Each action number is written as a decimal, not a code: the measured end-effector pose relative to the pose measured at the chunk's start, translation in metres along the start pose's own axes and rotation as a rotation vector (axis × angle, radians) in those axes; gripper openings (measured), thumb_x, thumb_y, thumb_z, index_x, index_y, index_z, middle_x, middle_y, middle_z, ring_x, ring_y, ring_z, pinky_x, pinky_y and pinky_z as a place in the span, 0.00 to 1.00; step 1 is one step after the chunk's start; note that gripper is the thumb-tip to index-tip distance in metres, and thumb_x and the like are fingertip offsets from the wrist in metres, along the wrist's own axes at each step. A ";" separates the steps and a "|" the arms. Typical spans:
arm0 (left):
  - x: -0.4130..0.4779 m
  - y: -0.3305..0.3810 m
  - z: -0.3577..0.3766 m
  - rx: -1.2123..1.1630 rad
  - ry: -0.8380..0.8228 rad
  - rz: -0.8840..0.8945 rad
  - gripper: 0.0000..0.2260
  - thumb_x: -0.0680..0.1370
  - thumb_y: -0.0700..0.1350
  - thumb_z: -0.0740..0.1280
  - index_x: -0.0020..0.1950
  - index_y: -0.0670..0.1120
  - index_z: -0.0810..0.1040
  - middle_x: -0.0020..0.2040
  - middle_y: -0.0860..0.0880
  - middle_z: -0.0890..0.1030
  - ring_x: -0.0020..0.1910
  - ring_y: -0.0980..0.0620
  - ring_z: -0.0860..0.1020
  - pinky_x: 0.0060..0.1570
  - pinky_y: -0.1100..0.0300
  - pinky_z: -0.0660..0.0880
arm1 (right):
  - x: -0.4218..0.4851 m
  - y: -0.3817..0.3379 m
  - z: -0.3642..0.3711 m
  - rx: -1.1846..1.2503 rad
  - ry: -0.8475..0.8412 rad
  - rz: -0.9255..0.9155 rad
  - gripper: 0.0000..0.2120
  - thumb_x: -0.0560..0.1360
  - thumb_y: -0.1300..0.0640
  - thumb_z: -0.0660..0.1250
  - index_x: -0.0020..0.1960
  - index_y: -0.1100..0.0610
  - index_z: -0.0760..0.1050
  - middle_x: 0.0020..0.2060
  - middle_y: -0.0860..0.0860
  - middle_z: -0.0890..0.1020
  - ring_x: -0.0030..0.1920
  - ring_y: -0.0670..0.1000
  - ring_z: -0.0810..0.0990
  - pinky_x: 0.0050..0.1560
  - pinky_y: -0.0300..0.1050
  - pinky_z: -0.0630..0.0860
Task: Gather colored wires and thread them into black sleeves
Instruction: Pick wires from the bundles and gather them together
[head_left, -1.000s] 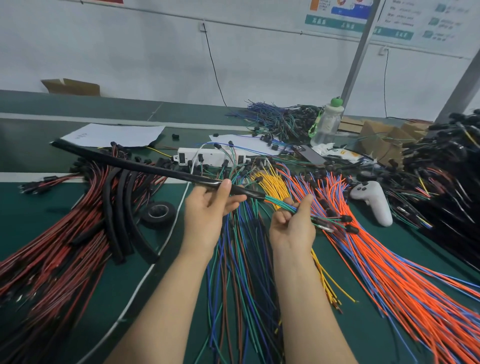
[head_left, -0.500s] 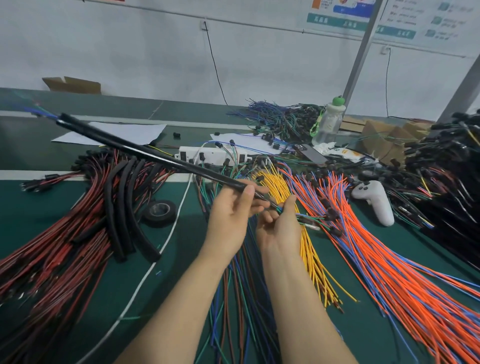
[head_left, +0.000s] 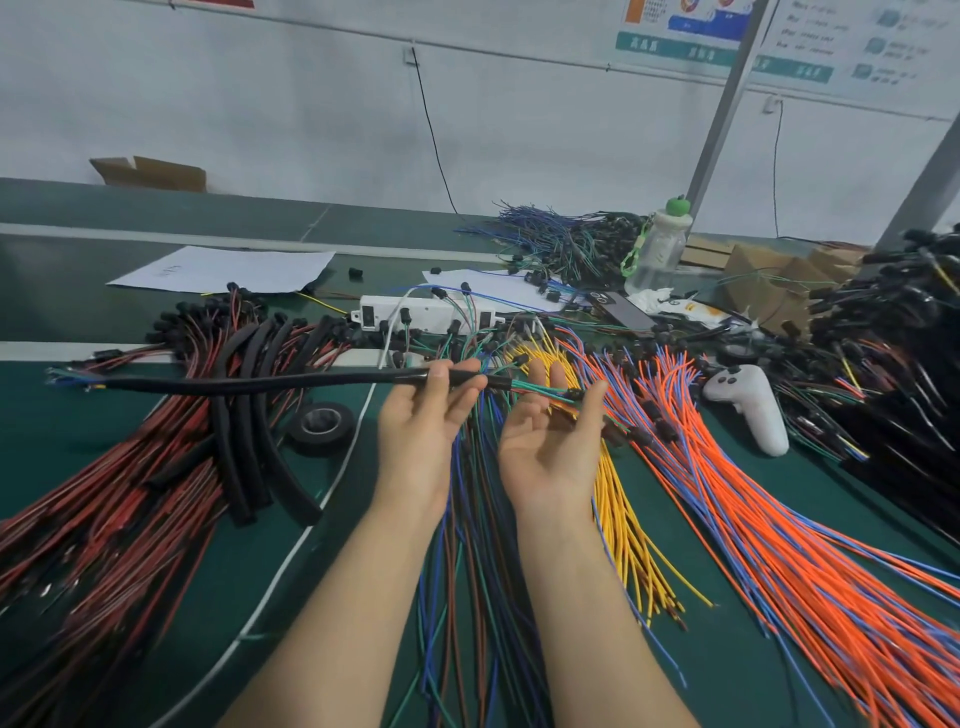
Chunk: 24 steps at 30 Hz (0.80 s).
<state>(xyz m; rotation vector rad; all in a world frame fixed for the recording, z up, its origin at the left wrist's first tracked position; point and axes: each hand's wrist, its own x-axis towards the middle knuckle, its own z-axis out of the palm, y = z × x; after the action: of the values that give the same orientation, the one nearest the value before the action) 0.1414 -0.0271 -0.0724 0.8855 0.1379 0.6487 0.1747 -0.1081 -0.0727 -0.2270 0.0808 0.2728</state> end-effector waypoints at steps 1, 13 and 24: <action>0.001 -0.001 0.000 -0.019 0.010 -0.008 0.08 0.82 0.39 0.58 0.45 0.40 0.74 0.45 0.45 0.82 0.38 0.58 0.82 0.41 0.69 0.77 | 0.001 0.001 0.000 -0.027 0.003 -0.029 0.16 0.78 0.46 0.61 0.48 0.59 0.75 0.37 0.53 0.83 0.25 0.44 0.74 0.26 0.32 0.74; -0.003 -0.014 0.001 0.075 -0.036 -0.037 0.11 0.82 0.39 0.57 0.45 0.40 0.76 0.45 0.46 0.82 0.39 0.58 0.82 0.41 0.68 0.77 | 0.008 0.020 -0.005 -0.573 0.135 -0.179 0.18 0.80 0.46 0.59 0.46 0.59 0.79 0.34 0.48 0.80 0.24 0.44 0.65 0.23 0.34 0.63; 0.013 0.002 -0.015 -0.143 0.085 -0.056 0.08 0.81 0.39 0.58 0.49 0.38 0.75 0.47 0.44 0.81 0.39 0.57 0.82 0.41 0.70 0.77 | 0.007 0.008 -0.002 -0.279 0.107 -0.012 0.17 0.77 0.42 0.62 0.42 0.57 0.71 0.32 0.51 0.72 0.27 0.46 0.71 0.24 0.34 0.70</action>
<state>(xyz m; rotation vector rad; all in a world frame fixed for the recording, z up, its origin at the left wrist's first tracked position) 0.1447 -0.0084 -0.0788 0.7148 0.1898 0.6359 0.1793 -0.0994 -0.0771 -0.5192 0.1478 0.2599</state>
